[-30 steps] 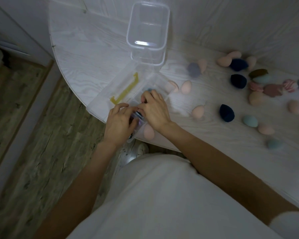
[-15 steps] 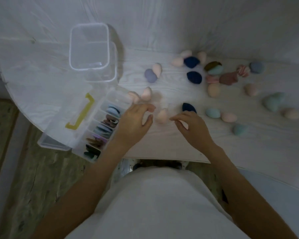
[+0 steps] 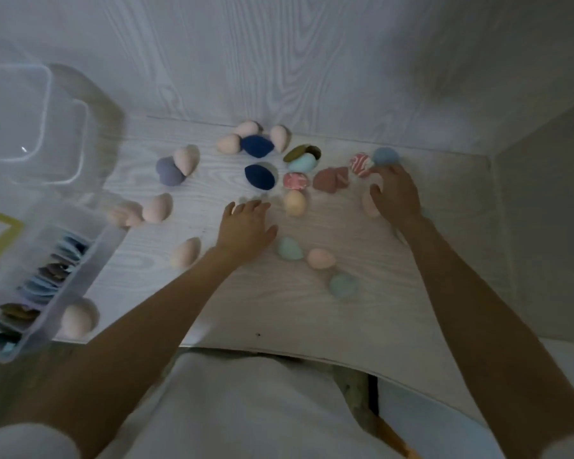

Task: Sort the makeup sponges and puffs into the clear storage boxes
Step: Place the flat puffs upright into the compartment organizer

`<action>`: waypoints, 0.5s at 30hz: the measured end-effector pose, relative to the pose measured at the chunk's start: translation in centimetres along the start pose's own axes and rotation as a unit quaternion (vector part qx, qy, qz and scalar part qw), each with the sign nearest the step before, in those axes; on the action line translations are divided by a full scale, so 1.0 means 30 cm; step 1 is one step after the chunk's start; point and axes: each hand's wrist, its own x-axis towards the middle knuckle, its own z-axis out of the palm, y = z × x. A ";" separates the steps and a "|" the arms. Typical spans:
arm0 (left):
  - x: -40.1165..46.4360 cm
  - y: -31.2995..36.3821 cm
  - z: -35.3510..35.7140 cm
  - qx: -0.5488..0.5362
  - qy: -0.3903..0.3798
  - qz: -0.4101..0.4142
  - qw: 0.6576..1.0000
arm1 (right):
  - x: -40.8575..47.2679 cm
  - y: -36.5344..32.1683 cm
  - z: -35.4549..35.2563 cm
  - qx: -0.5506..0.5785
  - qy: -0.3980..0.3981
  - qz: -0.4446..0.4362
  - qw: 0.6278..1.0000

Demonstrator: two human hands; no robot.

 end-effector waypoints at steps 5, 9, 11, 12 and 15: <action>-0.004 0.001 0.027 0.024 0.002 0.014 1.000 | 0.202 0.082 0.037 0.016 -0.089 -0.002 0.996; -0.003 -0.004 0.031 0.016 0.019 0.005 1.000 | 0.226 0.070 0.045 -0.018 -0.145 0.027 0.989; -0.002 -0.002 0.034 0.013 0.022 0.002 1.000 | 0.196 0.024 0.053 0.006 -0.143 -0.026 0.989; -0.002 -0.004 0.038 0.014 0.021 0.001 1.000 | 0.172 -0.003 0.069 0.023 -0.147 -0.062 0.987; -0.001 -0.011 0.053 0.010 0.029 0.001 1.000 | 0.089 -0.087 0.119 0.066 -0.157 -0.097 0.981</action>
